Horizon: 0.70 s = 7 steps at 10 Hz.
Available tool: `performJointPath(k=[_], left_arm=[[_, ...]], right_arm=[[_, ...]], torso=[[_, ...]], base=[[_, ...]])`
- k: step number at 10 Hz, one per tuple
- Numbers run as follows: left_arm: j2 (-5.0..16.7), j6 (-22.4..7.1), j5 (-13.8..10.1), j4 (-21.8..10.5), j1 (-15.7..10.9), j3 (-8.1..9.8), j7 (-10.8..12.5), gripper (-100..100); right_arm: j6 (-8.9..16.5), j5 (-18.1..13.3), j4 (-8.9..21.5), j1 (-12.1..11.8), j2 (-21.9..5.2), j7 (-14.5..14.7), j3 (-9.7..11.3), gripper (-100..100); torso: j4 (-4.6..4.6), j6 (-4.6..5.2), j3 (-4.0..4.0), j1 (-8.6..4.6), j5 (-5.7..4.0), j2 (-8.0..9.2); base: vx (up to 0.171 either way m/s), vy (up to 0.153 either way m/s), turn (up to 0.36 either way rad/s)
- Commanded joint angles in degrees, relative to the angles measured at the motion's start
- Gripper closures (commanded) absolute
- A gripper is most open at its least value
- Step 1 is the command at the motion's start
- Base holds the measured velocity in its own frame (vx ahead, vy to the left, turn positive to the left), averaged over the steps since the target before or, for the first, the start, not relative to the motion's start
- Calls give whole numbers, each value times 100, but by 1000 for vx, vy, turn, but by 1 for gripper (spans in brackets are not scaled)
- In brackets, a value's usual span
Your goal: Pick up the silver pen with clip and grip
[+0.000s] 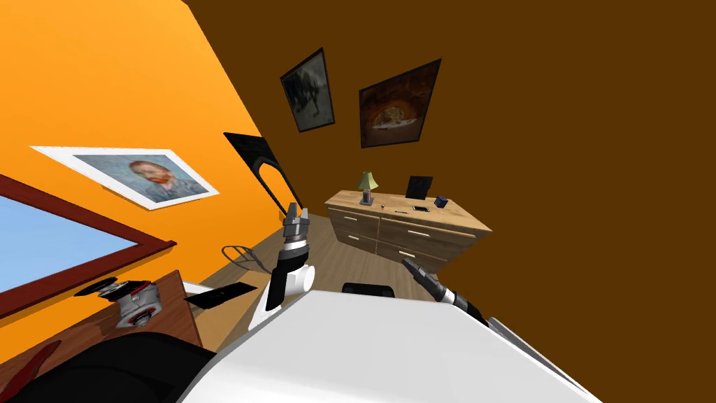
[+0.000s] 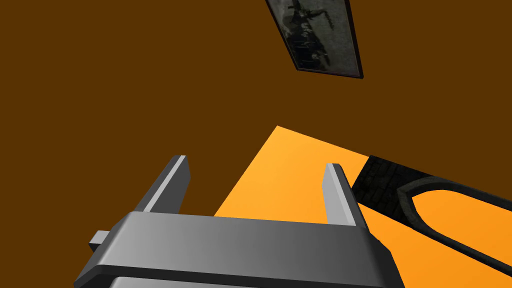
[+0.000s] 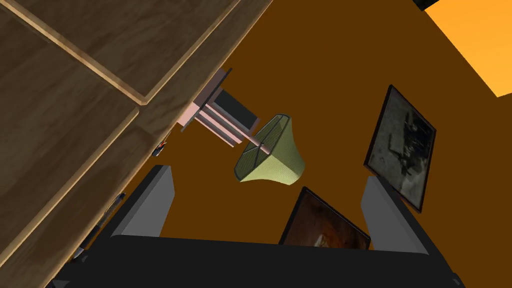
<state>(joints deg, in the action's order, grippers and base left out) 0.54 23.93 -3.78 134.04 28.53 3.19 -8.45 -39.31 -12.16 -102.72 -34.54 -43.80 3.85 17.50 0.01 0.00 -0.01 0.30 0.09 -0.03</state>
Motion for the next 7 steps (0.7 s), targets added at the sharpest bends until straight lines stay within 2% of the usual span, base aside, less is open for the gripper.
performJointPath(k=[1, 2, 3, 4, 5, 6, 7], left_arm=[[0, 0, 0, 0, 0, 0, 0, 0], [0, 0, 0, 0, -1, -1, 0, 0], [0, 0, 0, 0, 0, 0, 0, 0], [0, 0, 0, 0, 0, 1, 0, 0], [0, 0, 0, 0, 0, 0, 0, 0], [0, 0, 0, 0, 0, 0, 0, 0], [0, 0, 0, 0, 0, 0, 0, 0]], right_arm=[[-118, -167, 286, 43, -286, 96, 174, -100], [-118, -167, 418, 43, -415, 96, 174, -100], [-118, -167, 418, 43, -464, 96, 174, -100], [-200, -302, 700, 37, -709, 169, 298, -100], [-200, -302, 720, 37, -845, 169, 298, -100], [-278, -435, 888, 33, -1060, 245, 418, -100], [-278, -435, 1024, 33, -1226, 245, 418, -100]], torso=[[0, 0, 0, 0, 0, 0], [1, -3, 2, 11, 1, 4], [1, 1, 3, 5, 2, 6], [1, 1, 2, -14, -2, 3], [0, -1, 0, -9, -3, 0], [0, 0, -1, -8, -2, -2], [0, -2, -2, 1, -1, -4]], base=[[-17, 121, 147], [-10, 103, 65], [1, 38, -19], [16, 65, 145], [12, 70, 81], [13, 99, 128], [15, 87, 83]])
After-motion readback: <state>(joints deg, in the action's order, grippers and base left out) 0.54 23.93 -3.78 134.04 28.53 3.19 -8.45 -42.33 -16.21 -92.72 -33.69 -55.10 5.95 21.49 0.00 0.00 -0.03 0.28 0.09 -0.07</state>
